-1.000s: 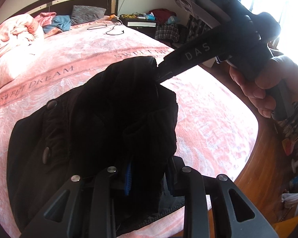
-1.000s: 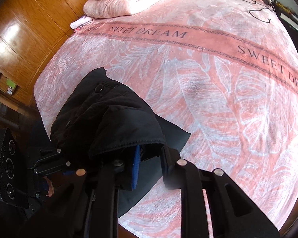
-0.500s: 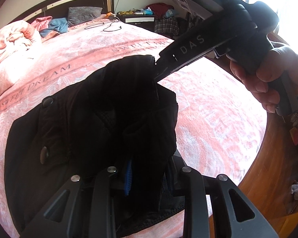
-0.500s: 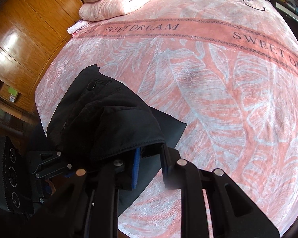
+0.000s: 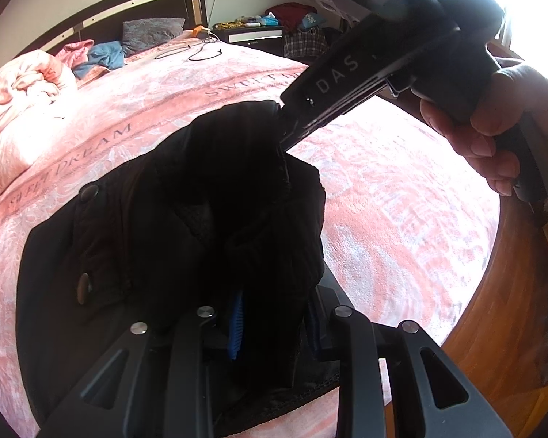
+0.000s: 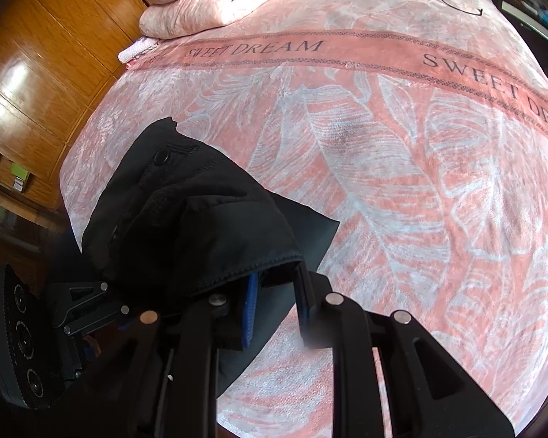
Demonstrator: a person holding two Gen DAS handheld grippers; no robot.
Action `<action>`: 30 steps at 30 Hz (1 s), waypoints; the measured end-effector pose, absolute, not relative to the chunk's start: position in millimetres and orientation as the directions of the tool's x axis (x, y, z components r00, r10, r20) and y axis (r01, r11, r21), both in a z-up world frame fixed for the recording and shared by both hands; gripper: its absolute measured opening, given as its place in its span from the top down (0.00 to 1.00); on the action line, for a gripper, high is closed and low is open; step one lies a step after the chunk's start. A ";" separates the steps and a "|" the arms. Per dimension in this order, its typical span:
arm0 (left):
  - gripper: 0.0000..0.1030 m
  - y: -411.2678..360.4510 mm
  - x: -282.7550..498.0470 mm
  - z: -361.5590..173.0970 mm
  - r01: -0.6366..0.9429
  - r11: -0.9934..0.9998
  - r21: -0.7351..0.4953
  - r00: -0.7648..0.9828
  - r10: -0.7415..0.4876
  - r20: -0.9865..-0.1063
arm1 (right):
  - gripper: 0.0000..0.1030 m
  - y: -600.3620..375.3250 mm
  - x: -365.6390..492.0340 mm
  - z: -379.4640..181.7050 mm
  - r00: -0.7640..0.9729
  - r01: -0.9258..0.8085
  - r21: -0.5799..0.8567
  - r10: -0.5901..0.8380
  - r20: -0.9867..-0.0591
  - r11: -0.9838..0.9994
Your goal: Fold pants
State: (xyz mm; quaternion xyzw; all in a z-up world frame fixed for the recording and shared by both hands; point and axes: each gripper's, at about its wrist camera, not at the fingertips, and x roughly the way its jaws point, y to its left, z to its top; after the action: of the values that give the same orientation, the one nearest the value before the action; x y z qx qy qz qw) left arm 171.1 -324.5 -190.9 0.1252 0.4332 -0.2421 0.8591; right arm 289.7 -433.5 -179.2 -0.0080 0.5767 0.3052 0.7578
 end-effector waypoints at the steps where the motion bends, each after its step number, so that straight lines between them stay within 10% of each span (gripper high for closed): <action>1: 0.74 -325.1 170.5 -191.6 0.525 0.851 0.008 0.508 -0.306 -0.805 | 0.83 -433.7 289.7 -180.5 0.148 -0.469 0.342 0.455 -0.878 0.814; 30: 0.73 -330.5 166.9 -197.8 0.539 0.838 0.089 0.520 -0.248 -0.817 | 0.78 -441.2 273.3 -175.6 0.204 -0.332 0.299 0.377 -0.903 0.895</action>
State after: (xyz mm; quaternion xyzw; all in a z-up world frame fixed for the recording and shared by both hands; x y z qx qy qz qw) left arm 166.9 -330.5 -197.8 0.1683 0.4324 -0.2298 0.8555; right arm 273.3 -441.2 -175.6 0.0193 0.5881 0.2285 0.7756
